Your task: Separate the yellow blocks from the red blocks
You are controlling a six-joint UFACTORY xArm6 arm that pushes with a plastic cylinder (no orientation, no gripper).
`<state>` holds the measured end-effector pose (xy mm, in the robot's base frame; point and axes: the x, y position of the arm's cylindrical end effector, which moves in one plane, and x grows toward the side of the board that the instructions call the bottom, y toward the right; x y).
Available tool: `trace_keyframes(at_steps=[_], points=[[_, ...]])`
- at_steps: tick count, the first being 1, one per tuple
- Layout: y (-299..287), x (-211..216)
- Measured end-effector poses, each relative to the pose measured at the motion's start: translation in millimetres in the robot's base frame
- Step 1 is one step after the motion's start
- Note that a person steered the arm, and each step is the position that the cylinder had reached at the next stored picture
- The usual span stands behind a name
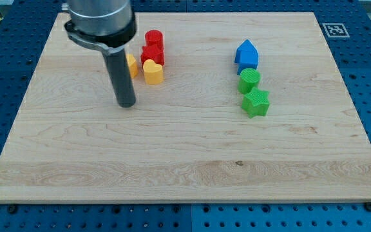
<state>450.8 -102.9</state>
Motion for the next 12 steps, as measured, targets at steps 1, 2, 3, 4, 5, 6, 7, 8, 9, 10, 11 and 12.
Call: trace_keyframes(at_steps=[1, 2, 3, 4, 5, 6, 7, 8, 9, 10, 11, 12], points=[[2.7, -25.1], [6.6, -41.7], [35.2, -41.9], [77.5, -44.7], [97.8, -58.8], [101.6, -60.1], [119.8, -31.5], [73.7, -43.8], [31.3, -50.3], [23.9, -60.6], [23.6, -98.6], [30.7, -102.8]])
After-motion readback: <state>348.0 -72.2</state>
